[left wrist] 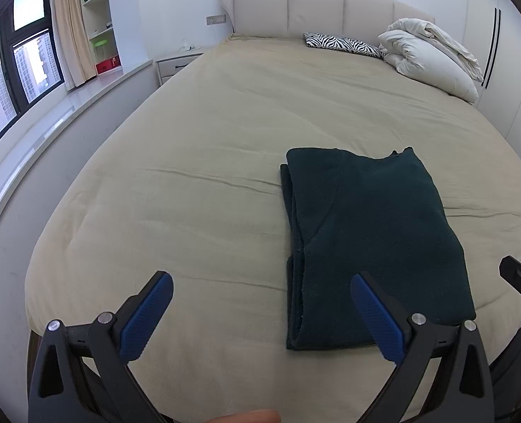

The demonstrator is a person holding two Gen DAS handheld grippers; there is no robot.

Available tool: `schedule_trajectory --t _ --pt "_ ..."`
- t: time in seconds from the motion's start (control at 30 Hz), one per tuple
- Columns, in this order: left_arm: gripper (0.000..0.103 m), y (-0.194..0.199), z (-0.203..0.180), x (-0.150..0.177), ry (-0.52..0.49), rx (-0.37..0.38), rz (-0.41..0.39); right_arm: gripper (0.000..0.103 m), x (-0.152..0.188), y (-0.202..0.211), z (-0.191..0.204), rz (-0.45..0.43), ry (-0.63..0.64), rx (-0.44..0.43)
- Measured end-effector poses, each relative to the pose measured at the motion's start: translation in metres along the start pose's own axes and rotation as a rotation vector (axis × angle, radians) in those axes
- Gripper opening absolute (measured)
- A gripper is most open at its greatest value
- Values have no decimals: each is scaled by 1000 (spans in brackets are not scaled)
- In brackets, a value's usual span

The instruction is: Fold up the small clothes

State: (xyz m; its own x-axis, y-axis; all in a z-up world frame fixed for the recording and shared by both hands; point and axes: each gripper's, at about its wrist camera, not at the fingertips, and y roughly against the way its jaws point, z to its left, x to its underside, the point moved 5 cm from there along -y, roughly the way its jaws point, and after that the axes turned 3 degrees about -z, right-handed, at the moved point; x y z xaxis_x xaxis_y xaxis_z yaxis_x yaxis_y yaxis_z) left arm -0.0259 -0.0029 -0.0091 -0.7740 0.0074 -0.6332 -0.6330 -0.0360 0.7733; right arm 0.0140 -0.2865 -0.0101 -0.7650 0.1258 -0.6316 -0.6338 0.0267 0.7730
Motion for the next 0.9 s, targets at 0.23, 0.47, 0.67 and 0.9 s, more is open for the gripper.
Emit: schedule_trajectory --t 0.23,0.47,0.67,0.9 --pt "103 0 0 0 1 1 0 103 0 0 1 0 0 2" --pt "103 -1 1 1 1 2 1 103 1 -1 2 2 -1 3" --pt "103 -1 0 1 2 2 2 103 2 -2 2 3 -1 4" --pt "103 -1 0 2 3 1 3 103 5 -3 0 7 -4 6"
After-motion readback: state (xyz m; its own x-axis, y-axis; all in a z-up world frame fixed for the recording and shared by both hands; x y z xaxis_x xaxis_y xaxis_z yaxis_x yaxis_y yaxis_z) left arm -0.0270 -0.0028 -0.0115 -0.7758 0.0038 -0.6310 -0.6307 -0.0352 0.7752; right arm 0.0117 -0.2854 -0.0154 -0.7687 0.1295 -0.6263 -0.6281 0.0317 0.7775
